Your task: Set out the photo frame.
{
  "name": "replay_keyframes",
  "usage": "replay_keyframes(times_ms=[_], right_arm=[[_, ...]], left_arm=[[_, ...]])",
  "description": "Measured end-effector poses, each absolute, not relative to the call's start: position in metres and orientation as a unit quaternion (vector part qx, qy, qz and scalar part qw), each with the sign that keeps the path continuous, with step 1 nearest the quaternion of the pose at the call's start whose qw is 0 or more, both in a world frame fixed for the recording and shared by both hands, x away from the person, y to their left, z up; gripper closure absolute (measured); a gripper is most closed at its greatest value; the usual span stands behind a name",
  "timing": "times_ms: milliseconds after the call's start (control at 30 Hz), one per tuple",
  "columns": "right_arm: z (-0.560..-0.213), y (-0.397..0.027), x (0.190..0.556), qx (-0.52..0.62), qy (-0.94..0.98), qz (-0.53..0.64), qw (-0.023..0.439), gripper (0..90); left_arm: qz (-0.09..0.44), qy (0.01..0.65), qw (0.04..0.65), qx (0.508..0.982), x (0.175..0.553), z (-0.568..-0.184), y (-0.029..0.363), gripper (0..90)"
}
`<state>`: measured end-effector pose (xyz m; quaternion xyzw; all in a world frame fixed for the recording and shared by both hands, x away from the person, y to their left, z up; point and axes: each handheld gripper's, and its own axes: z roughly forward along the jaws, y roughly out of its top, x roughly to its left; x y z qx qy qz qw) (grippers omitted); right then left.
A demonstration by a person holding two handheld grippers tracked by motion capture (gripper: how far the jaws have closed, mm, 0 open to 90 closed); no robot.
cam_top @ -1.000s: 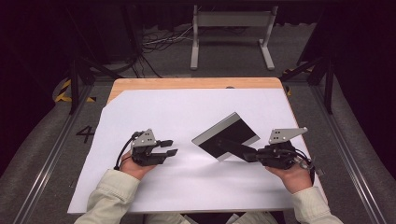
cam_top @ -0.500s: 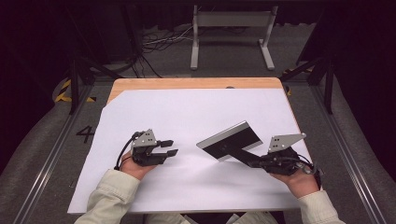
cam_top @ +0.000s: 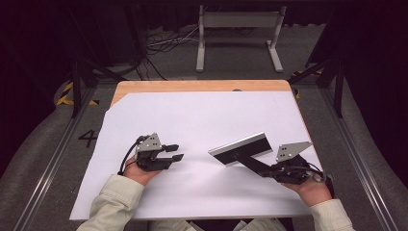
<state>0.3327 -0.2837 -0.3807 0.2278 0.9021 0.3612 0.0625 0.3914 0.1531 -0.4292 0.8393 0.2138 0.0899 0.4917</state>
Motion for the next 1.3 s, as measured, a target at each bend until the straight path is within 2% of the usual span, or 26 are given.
replay_keyframes(times_ms=[1300], right_arm=[[-0.408, -0.290, 0.333, 0.255, 0.922, 0.288, 0.041, 83.6]], left_arm=[[0.087, 0.213, 0.491, 0.840, 0.392, -0.430, 0.152, 55.8]])
